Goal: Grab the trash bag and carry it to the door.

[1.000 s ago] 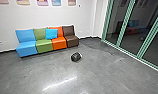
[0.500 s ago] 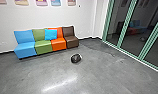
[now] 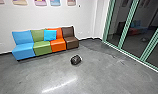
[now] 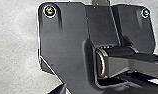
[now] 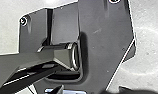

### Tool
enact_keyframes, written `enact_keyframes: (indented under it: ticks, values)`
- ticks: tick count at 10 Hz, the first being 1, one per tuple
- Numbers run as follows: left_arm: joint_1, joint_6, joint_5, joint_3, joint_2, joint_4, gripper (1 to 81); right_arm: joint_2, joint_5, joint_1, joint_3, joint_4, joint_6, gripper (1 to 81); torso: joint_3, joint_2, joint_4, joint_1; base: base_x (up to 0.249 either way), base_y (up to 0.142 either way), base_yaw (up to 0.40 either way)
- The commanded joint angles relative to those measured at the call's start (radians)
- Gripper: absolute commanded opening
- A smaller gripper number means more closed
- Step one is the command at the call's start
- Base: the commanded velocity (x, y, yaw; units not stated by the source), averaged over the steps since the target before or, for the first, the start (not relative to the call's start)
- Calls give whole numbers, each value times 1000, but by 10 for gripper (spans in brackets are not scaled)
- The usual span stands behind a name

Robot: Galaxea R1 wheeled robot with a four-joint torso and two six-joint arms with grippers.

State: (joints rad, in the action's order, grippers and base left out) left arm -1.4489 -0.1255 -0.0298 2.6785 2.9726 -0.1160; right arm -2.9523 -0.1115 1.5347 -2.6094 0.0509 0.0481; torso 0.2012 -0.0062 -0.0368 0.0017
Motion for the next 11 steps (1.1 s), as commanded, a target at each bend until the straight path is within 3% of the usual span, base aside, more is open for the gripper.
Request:
enact_keyframes:
  ticks: [1, 11]
  values:
    - [31, 1, 64, 0, -3, -8, 811, -1, 61, -18, 5, 20, -11, 811, 0, 0, 0, 0, 166, 0, 0]
    - [31, 1, 64, 0, 1, -8, 811, -1, 61, -17, 5, 21, -13, 811, 0, 0, 0, 0, 166, 0, 0]
